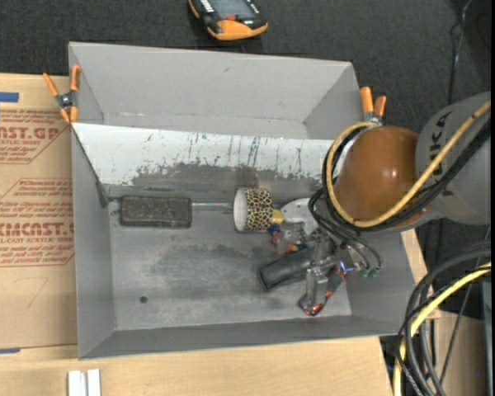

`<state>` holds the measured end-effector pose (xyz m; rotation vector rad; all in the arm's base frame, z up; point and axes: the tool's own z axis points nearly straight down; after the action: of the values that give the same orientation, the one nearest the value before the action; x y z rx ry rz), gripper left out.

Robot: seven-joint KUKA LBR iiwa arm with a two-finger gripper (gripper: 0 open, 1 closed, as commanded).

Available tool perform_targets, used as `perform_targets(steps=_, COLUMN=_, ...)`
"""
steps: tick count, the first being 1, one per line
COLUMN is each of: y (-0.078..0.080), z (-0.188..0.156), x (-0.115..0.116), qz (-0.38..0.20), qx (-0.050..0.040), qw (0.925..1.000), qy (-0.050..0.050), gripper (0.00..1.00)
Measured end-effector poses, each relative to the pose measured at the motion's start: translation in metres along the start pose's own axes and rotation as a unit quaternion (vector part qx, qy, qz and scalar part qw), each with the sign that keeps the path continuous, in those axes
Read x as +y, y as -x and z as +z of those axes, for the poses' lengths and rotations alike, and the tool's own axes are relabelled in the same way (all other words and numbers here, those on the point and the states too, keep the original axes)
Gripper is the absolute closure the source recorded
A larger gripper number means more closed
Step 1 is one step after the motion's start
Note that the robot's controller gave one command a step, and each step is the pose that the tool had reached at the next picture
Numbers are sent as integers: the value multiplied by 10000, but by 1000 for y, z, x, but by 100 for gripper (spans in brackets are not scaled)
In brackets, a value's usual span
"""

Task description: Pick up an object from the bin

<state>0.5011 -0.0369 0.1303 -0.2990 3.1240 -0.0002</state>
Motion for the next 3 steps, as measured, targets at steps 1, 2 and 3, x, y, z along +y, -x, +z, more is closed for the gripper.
perform_targets(steps=1, y=-20, z=-31, x=-33, qz=-947, qx=-50, qw=9955, qy=-17, gripper=0)
perform_targets(steps=2, y=-4, z=31, x=-14, qz=-600, qx=10, qw=9982, qy=13, gripper=0)
perform_targets(steps=3, y=5, z=58, x=-29, qz=-2459, qx=-68, qw=9693, qy=-10, gripper=0)
